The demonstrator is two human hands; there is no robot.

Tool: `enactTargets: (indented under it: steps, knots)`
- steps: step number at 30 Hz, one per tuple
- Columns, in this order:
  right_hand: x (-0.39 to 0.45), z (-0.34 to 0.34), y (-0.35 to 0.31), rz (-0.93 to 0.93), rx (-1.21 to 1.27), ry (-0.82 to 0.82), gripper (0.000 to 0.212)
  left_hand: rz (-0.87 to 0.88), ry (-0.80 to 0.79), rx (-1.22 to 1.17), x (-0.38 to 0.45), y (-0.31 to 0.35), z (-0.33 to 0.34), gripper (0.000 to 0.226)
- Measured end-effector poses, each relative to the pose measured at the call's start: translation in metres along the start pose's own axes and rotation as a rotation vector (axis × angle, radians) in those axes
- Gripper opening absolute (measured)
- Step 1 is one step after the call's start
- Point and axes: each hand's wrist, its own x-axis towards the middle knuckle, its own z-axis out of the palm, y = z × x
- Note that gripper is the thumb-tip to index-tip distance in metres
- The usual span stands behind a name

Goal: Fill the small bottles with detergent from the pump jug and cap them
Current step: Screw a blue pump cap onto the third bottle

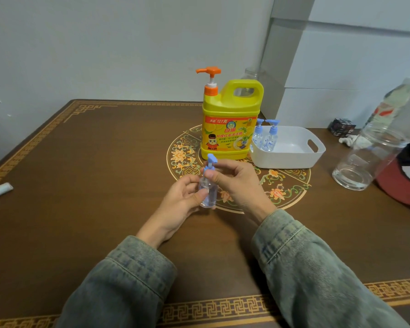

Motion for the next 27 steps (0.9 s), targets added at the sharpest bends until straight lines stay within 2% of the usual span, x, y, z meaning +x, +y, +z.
enactTargets:
  steps: [5, 9, 13, 18, 22, 27]
  knots:
    - [0.002, -0.007, -0.003, 0.0, -0.04, -0.057, 0.025, -0.022, -0.072, -0.109, -0.003, 0.006, 0.002, 0.035]
    - [0.0, -0.006, -0.004, -0.006, -0.039, -0.136, 0.025, -0.038, -0.082, -0.106, -0.002, 0.005, 0.001, 0.031]
    - [-0.001, -0.004, -0.005, 0.057, 0.025, -0.061, 0.02, 0.008, -0.07, -0.003, -0.002, 0.002, 0.0, 0.046]
    - [0.0, -0.001, 0.001, 0.085, -0.006, -0.024, 0.024, 0.068, -0.039, 0.126, -0.002, 0.002, 0.002, 0.039]
    - [0.0, 0.005, 0.007, 0.099, -0.021, 0.045, 0.019, 0.104, 0.042, 0.228, -0.001, -0.003, 0.004, 0.035]
    - [0.0, 0.007, 0.008, 0.103, -0.011, 0.081, 0.02, 0.076, 0.031, 0.202, -0.001, -0.001, 0.004, 0.032]
